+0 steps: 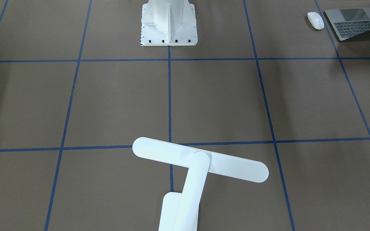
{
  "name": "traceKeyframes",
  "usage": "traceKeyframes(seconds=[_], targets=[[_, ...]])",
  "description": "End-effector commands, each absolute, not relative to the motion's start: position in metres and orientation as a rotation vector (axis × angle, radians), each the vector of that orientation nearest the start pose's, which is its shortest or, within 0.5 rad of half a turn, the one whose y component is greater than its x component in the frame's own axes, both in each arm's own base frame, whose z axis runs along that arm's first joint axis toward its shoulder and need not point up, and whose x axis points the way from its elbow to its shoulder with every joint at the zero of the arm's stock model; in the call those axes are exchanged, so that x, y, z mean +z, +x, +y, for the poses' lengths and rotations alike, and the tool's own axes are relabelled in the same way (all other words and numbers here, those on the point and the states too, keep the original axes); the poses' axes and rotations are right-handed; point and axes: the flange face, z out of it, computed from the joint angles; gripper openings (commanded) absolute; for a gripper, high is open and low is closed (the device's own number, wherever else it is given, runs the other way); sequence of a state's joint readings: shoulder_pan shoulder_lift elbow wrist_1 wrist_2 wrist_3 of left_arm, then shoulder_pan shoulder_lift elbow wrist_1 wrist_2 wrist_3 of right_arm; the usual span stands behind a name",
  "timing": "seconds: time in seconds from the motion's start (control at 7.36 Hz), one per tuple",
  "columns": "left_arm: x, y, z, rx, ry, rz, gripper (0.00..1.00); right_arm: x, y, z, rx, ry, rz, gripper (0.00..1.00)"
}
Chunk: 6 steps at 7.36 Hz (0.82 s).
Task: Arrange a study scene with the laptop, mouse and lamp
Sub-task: 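Carry the open silver laptop in the left gripper toward the table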
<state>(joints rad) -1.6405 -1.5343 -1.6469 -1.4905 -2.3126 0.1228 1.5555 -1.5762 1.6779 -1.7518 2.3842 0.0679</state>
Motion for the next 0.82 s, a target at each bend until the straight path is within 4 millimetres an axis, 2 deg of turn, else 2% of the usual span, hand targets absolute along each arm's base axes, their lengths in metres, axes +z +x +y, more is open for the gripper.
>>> traceKeyframes(seconds=[0.0,0.27,0.41,0.54,0.68], targets=[[0.655,-0.1,-0.468,0.03,0.023,0.742,1.0,0.612,0.053,-0.492,0.073,-0.088,-0.816,1.0],[0.66,-0.102,-0.463,0.007,0.003,0.745,1.0,0.608,0.053,-0.492,0.066,-0.072,-0.82,1.0],[0.661,-0.116,-0.458,-0.127,-0.033,0.743,1.0,0.615,0.053,-0.489,0.066,-0.073,-0.82,1.0],[0.663,-0.129,-0.451,-0.198,-0.043,0.742,1.0,0.612,0.053,-0.489,0.059,-0.064,-0.822,1.0],[0.671,-0.152,-0.435,-0.291,-0.086,0.747,1.0,0.605,0.053,-0.486,0.055,-0.052,-0.824,1.0]])
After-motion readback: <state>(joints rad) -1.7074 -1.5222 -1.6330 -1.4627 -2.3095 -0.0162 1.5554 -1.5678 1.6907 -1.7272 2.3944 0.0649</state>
